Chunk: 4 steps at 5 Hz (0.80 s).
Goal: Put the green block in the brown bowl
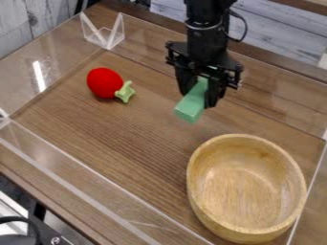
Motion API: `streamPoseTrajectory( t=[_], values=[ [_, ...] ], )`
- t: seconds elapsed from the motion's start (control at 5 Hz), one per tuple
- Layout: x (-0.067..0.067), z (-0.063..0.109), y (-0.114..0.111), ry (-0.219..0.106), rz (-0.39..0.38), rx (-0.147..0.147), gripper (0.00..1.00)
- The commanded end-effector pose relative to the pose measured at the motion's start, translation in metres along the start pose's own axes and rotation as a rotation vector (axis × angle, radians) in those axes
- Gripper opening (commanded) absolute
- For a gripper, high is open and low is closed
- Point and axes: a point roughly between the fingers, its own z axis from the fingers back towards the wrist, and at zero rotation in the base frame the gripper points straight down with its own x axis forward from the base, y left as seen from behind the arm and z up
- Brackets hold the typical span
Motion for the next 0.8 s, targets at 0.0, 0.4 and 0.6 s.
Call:
streamPoseTrajectory(
  t=[0.0,0.4,0.6],
  values=[
    [0.0142,0.0253,0.005,-0.094,-0.003,0.005,0.0],
    [0.0174,0.0287,0.0101,-0.103,-0.001,0.008,0.0],
    [0.019,0.0308,0.0126,-0.107,-0.001,0.01,0.0]
  ],
)
